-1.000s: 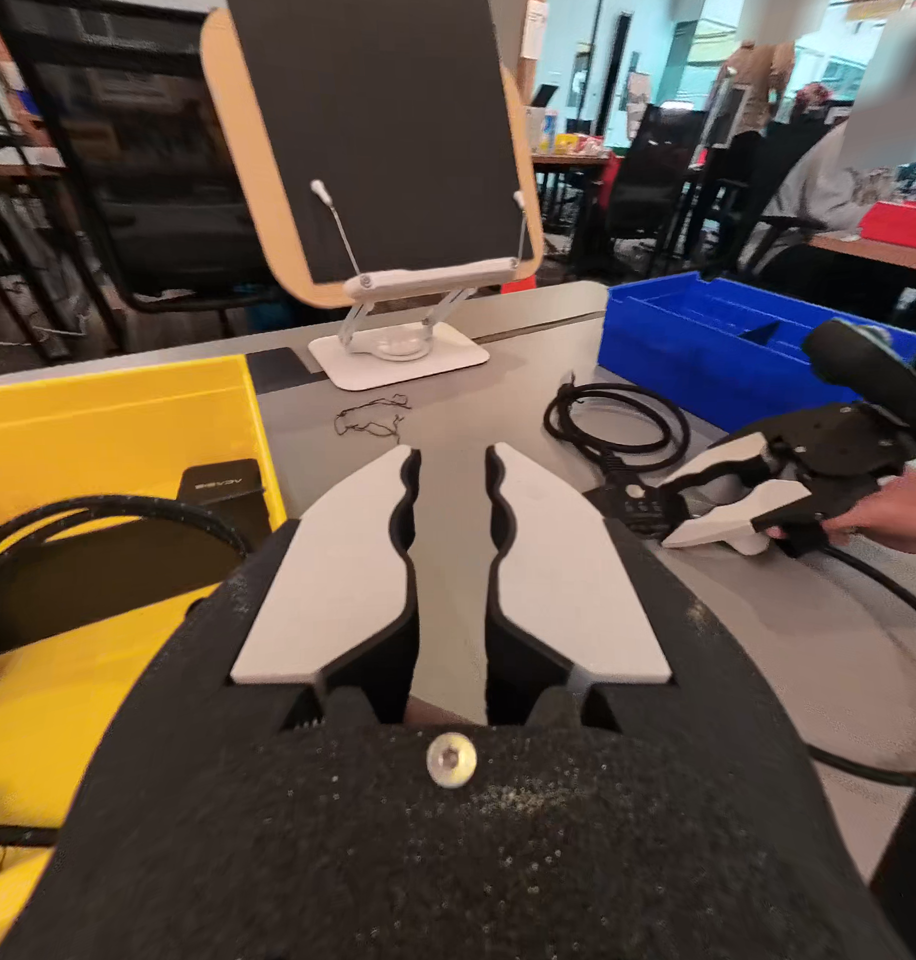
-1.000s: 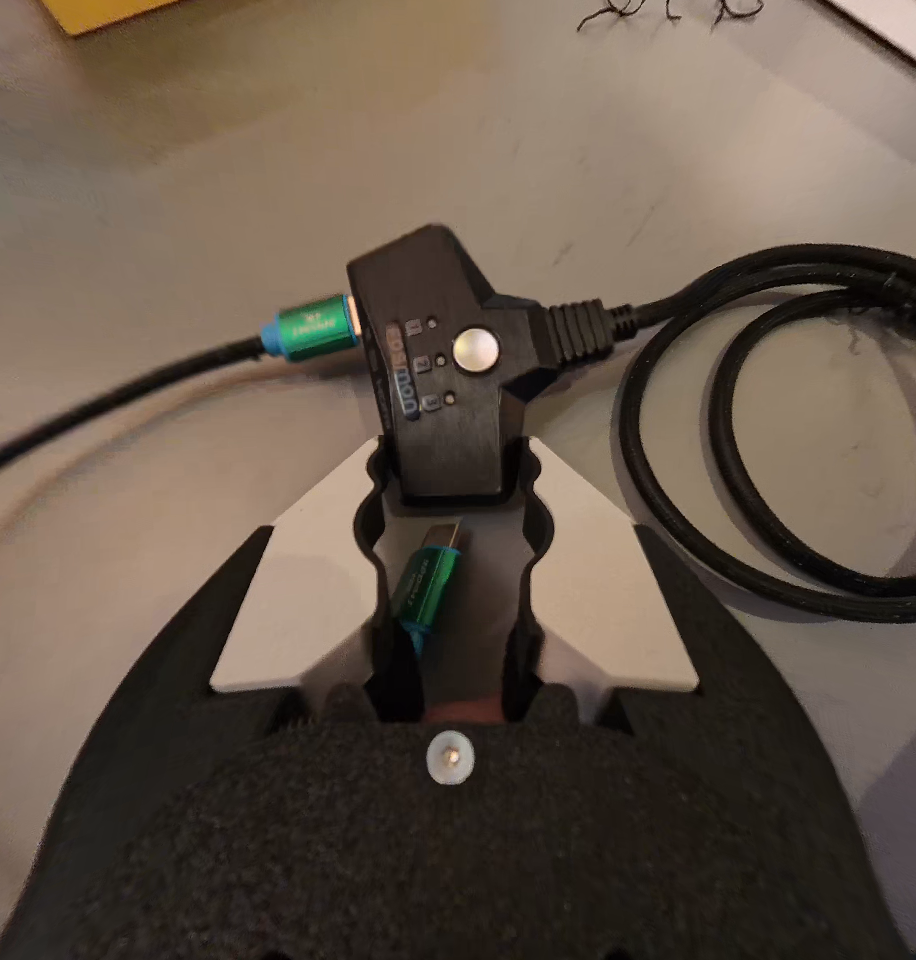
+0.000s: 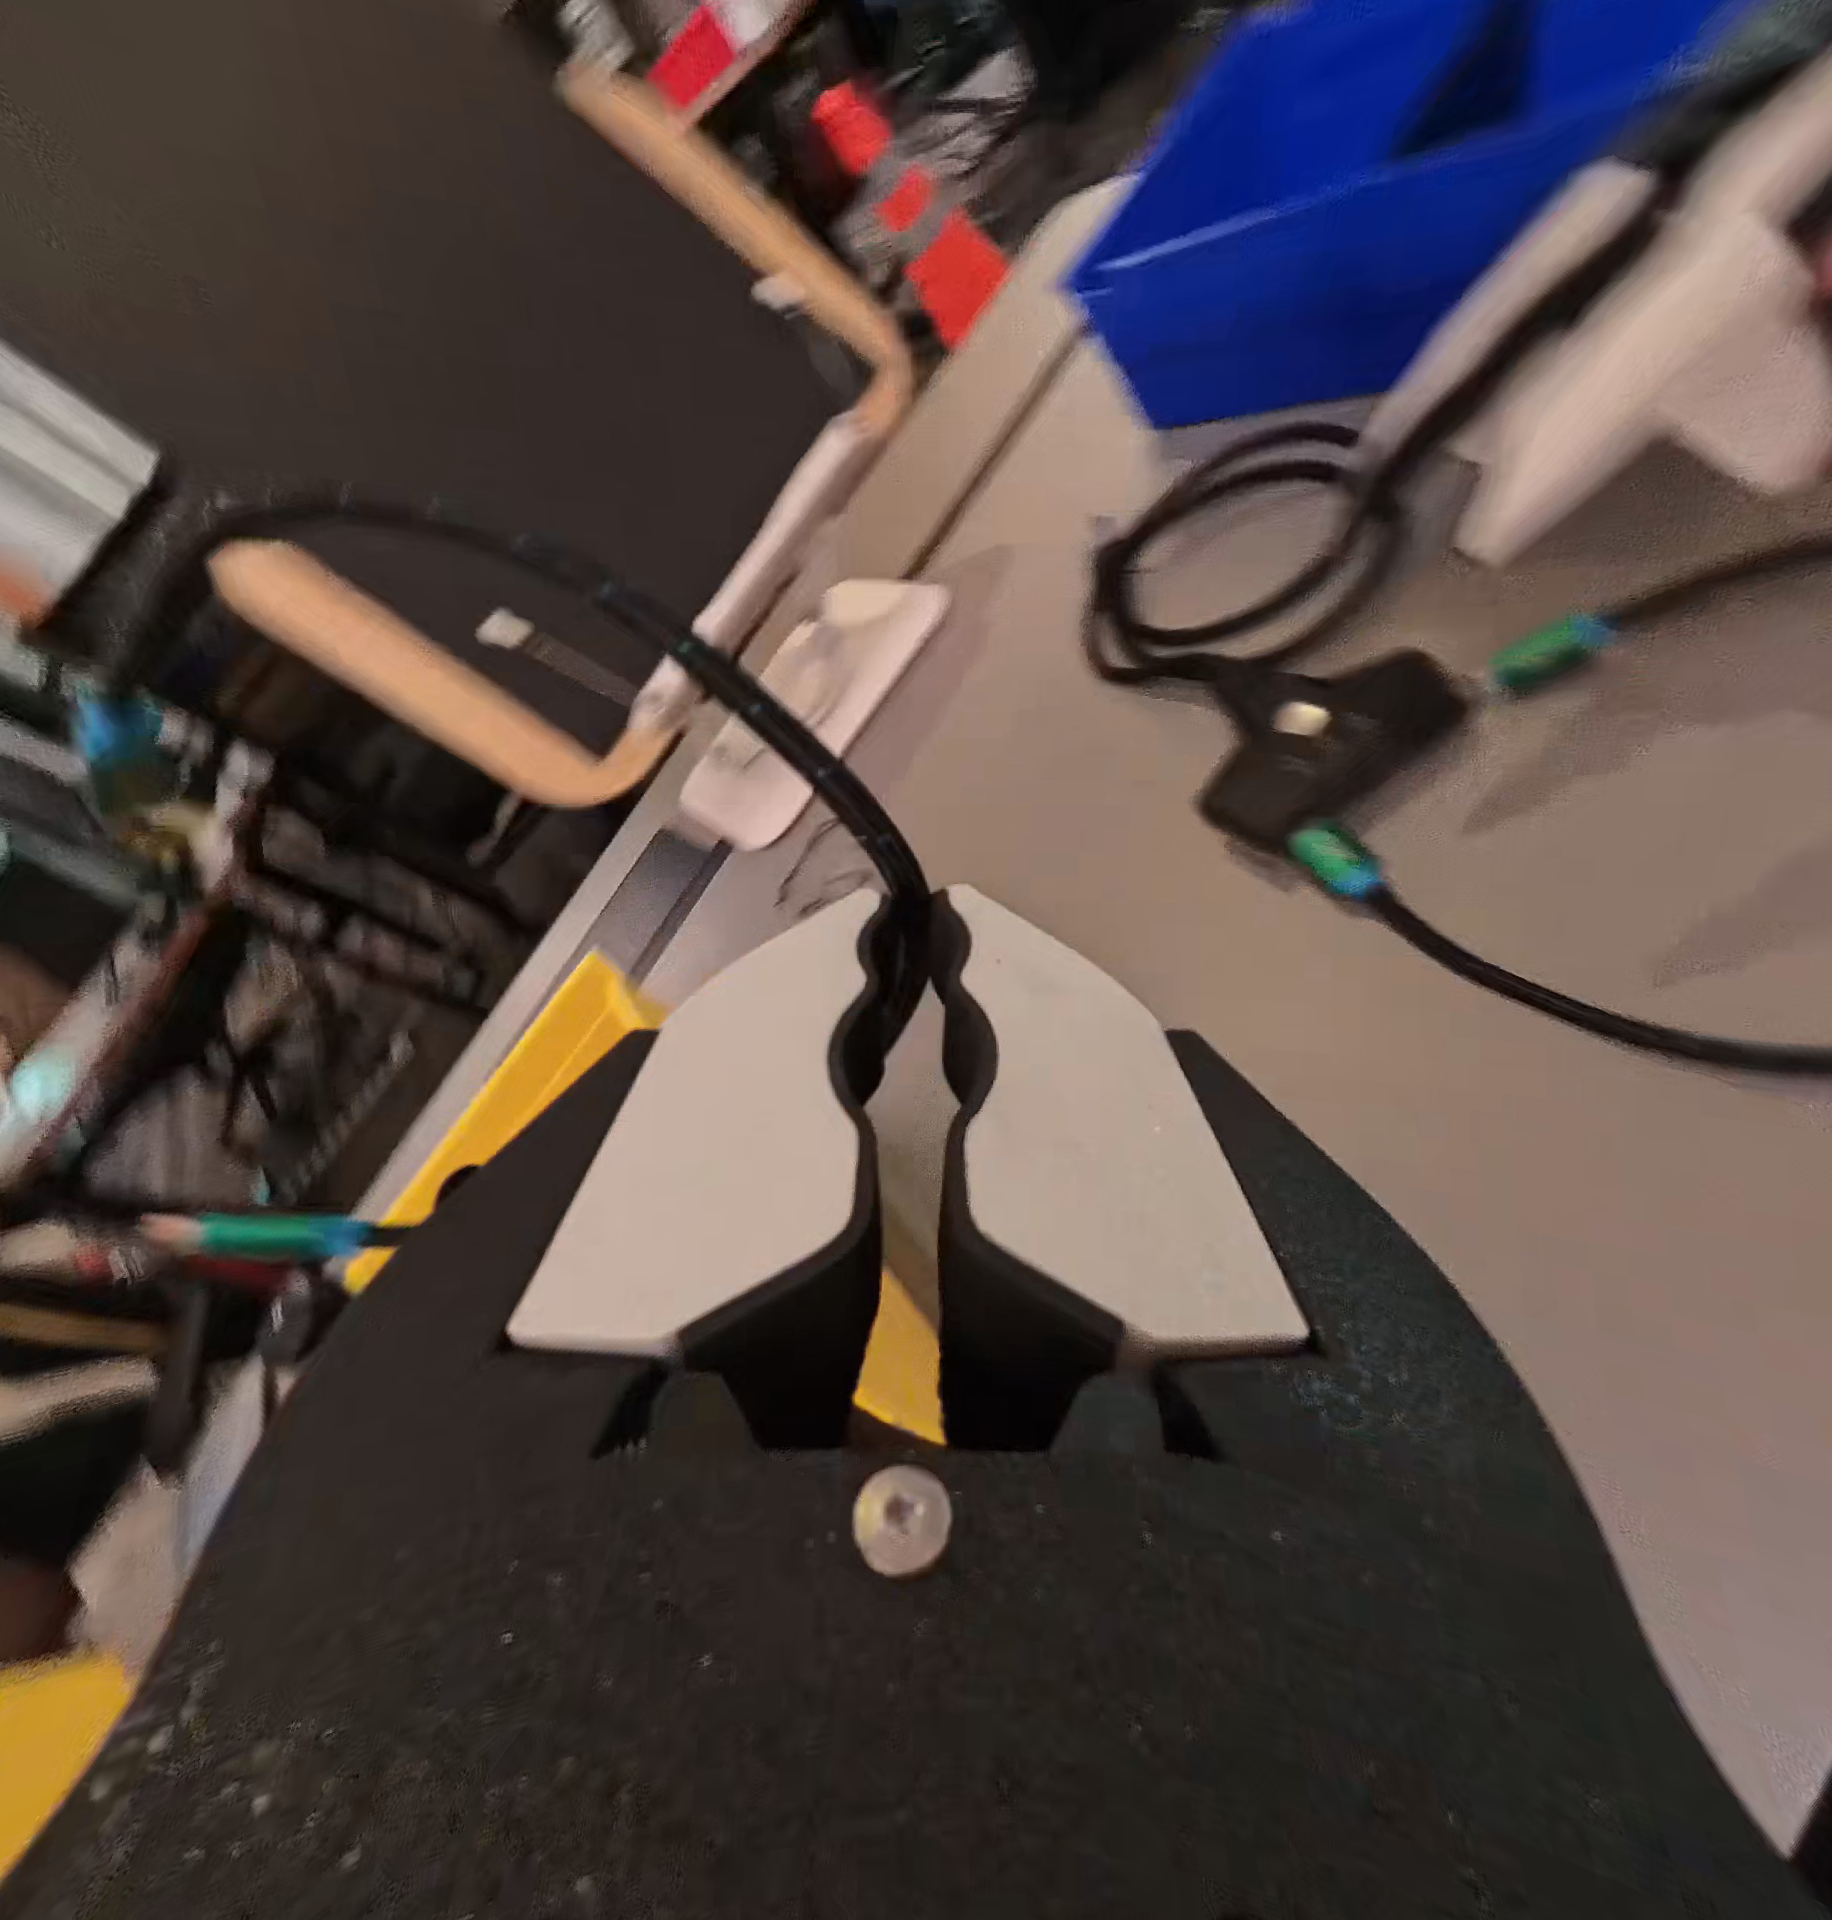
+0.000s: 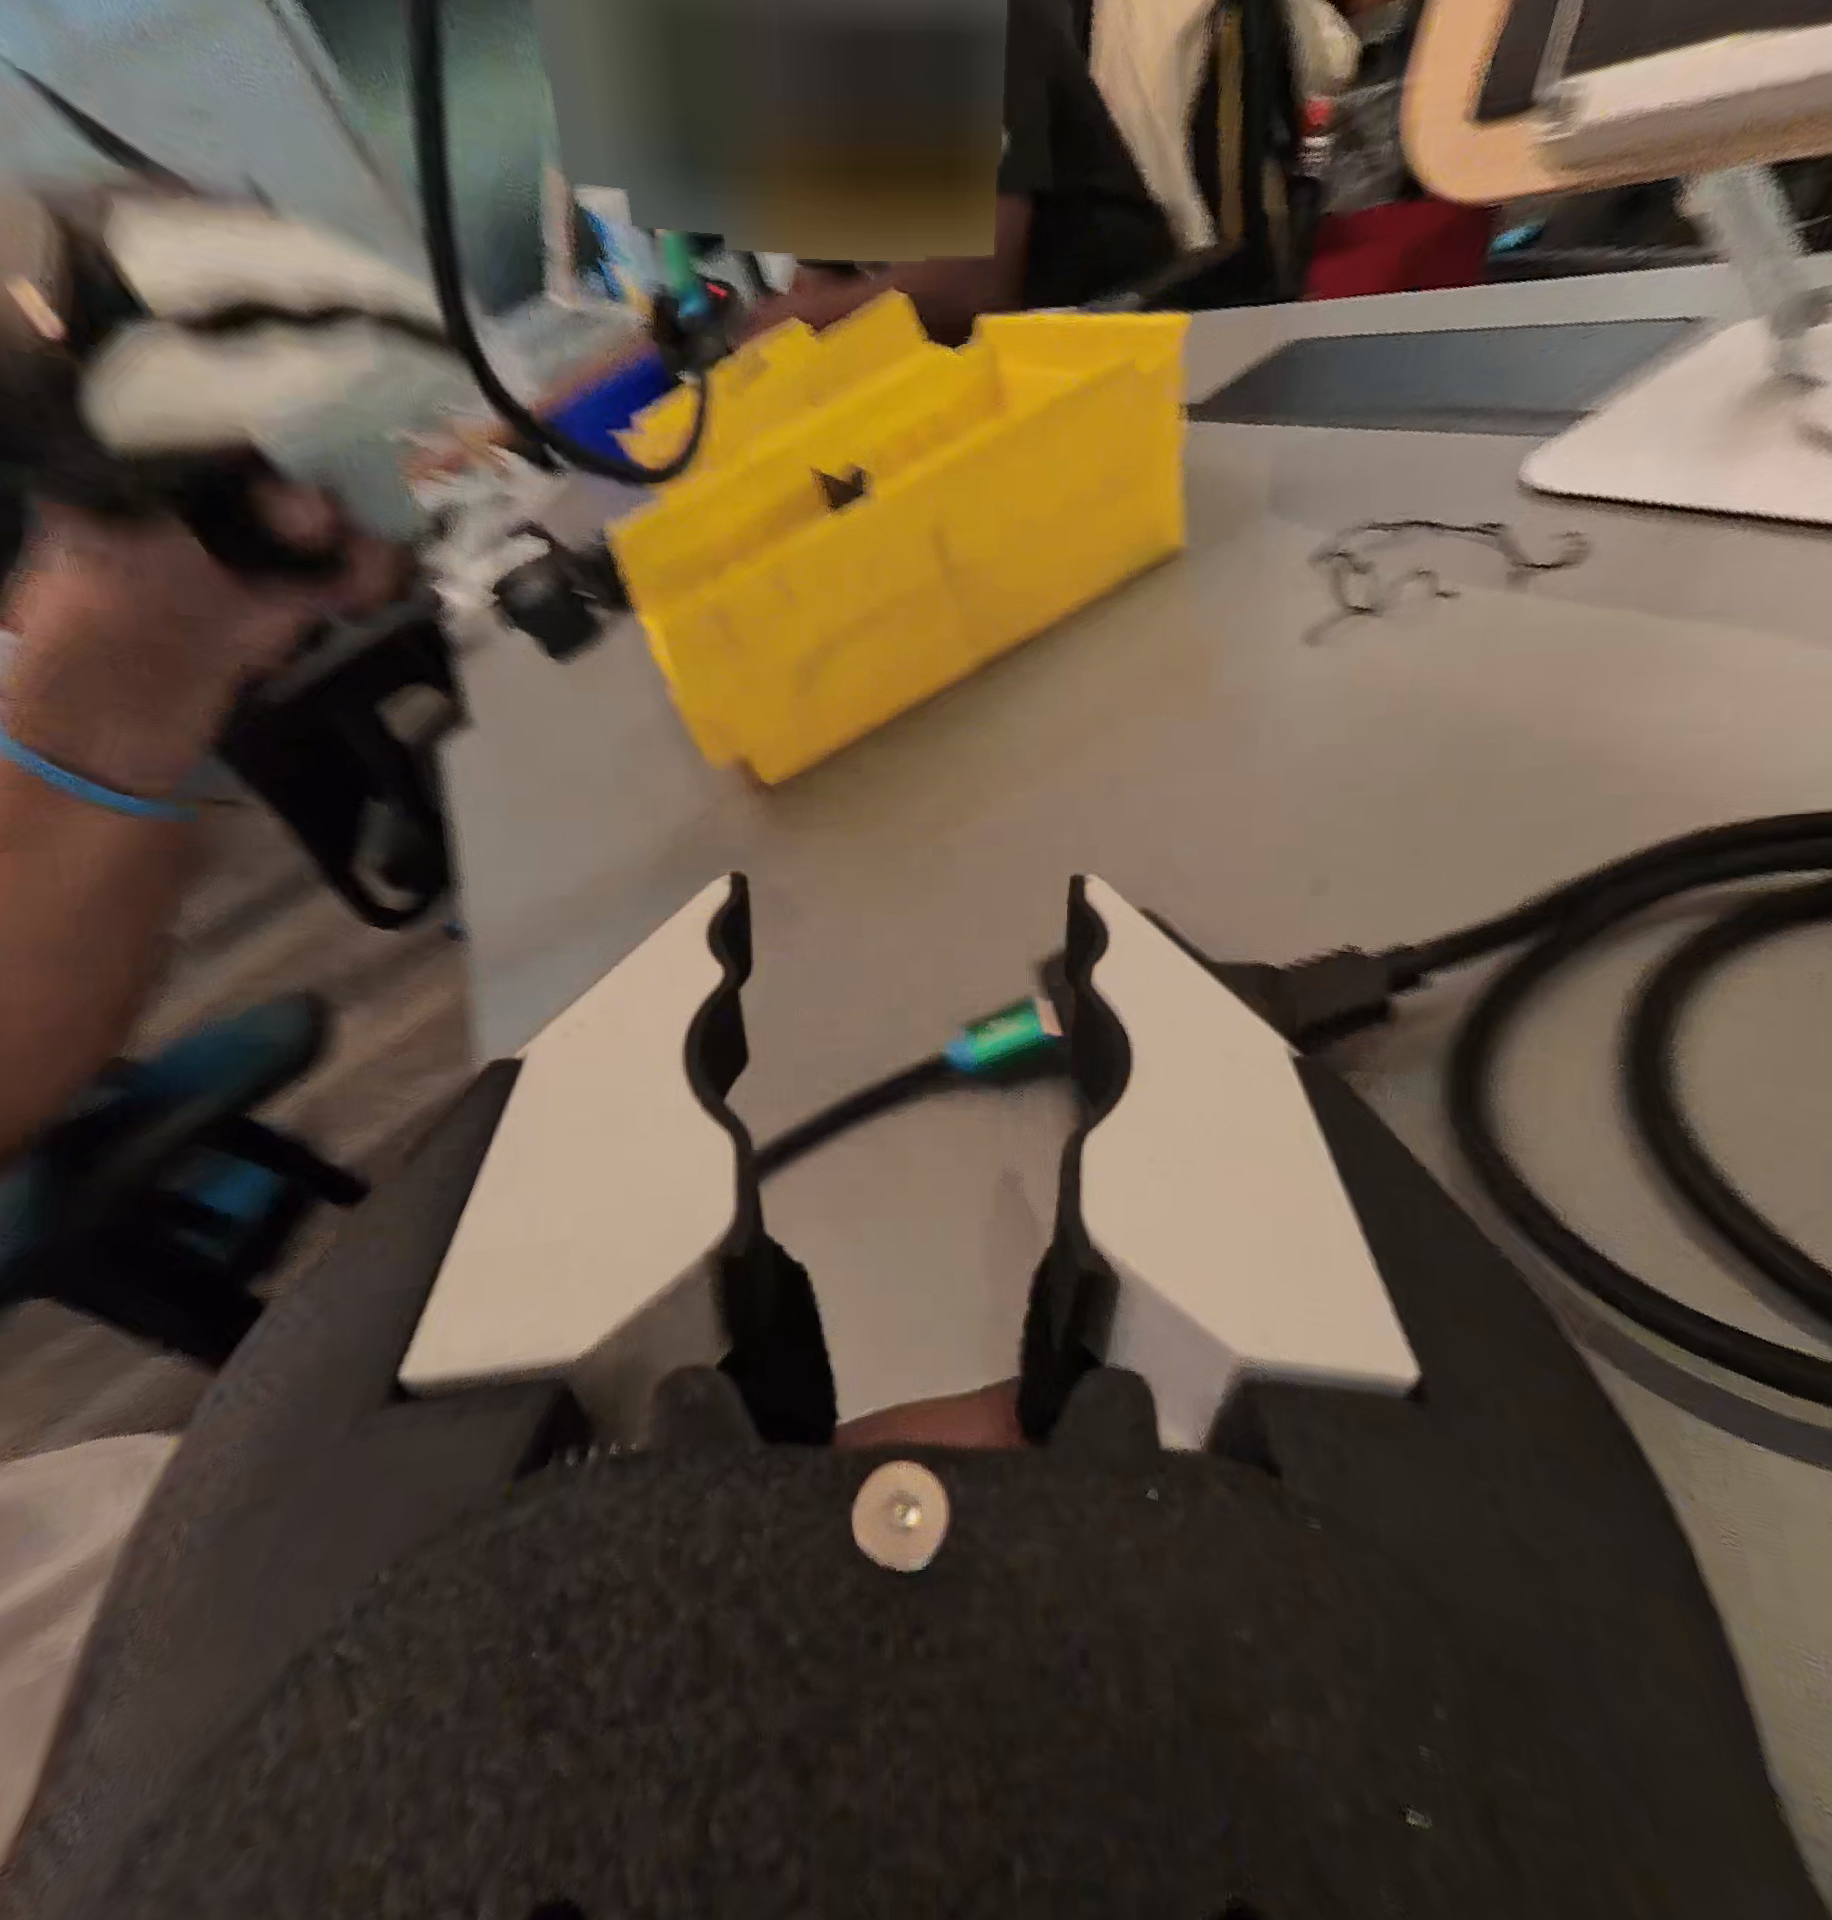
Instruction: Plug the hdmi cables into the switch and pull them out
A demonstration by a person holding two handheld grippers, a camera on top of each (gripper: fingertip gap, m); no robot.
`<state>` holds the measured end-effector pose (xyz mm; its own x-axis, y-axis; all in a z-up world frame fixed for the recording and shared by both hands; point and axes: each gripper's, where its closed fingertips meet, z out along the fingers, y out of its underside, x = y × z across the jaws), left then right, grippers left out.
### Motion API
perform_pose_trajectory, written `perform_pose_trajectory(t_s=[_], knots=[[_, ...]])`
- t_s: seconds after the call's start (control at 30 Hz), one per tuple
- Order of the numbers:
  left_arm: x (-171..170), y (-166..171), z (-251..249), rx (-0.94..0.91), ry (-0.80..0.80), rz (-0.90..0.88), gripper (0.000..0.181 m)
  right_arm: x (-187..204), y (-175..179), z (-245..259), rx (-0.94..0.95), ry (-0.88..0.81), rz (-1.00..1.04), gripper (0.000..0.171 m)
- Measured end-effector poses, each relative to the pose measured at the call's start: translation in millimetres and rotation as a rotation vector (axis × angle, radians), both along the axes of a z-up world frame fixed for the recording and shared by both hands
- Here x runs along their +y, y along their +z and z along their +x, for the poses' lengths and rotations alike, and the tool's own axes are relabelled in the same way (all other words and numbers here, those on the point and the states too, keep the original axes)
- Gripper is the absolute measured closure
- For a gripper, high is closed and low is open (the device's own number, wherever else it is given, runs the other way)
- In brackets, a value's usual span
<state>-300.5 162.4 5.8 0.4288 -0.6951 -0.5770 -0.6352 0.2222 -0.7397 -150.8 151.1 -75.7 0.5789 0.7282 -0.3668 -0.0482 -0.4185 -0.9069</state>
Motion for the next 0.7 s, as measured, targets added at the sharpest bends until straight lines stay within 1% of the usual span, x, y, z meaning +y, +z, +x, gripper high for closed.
perform_pose_trajectory(t_s=[0.03, 0.1, 0.17, 0.2, 0.23, 0.27, 0.33, 0.37, 0.43, 0.5, 0.57, 0.63, 0.7], knots=[[-17.8, -16.1, 15.4, 0.060, -0.056, 0.033, 0.176, -8.2, 9.3, -6.1, 0.062, 0.062, -0.017, 0.109], [-48.7, -62.0, 40.0, 0.203, -0.142, 0.055, 0.176, -27.9, 22.9, -17.7, 0.160, 0.198, -0.054, 0.107], [-73.0, -114.0, 54.2, 0.340, -0.203, 0.010, 0.176, -49.2, 33.8, -25.1, 0.268, 0.347, -0.108, 0.106], [-82.4, -135.3, 58.2, 0.380, -0.228, -0.016, 0.176, -55.6, 38.1, -24.9, 0.326, 0.396, -0.140, 0.107], [-91.0, -149.8, 61.7, 0.396, -0.252, -0.037, 0.176, -57.0, 33.7, -24.0, 0.342, 0.414, -0.189, 0.099], [-98.6, -159.6, 64.7, 0.407, -0.269, -0.064, 0.176, -57.4, 20.8, -24.5, 0.307, 0.425, -0.241, 0.106], [-105.3, -167.7, 66.4, 0.465, -0.289, -0.043, 0.177, -50.2, -17.0, -21.3, 0.151, 0.374, -0.312, 0.155], [-105.0, -169.8, 66.9, 0.477, -0.282, -0.041, 0.177, -44.1, -27.6, -18.4, 0.123, 0.334, -0.333, 0.155], [-102.3, -174.5, 67.3, 0.457, -0.251, -0.092, 0.176, -40.0, -37.8, -15.1, 0.124, 0.313, -0.401, 0.157], [-98.6, -174.8, 66.4, 0.402, -0.233, -0.143, 0.177, -33.0, -50.0, -9.2, 0.057, 0.262, -0.391, 0.158], [-94.2, -163.2, 70.0, 0.256, -0.216, -0.219, 0.171, -35.5, -56.3, -8.4, 0.001, 0.273, -0.371, 0.160], [-86.5, -148.6, 72.8, 0.073, -0.186, -0.339, 0.166, -37.9, -57.9, -11.1, -0.035, 0.283, -0.334, 0.162], [-62.8, -135.8, 65.4, -0.112, -0.071, -0.432, 0.162, -42.0, -54.8, -16.9, -0.046, 0.309, -0.291, 0.163]])
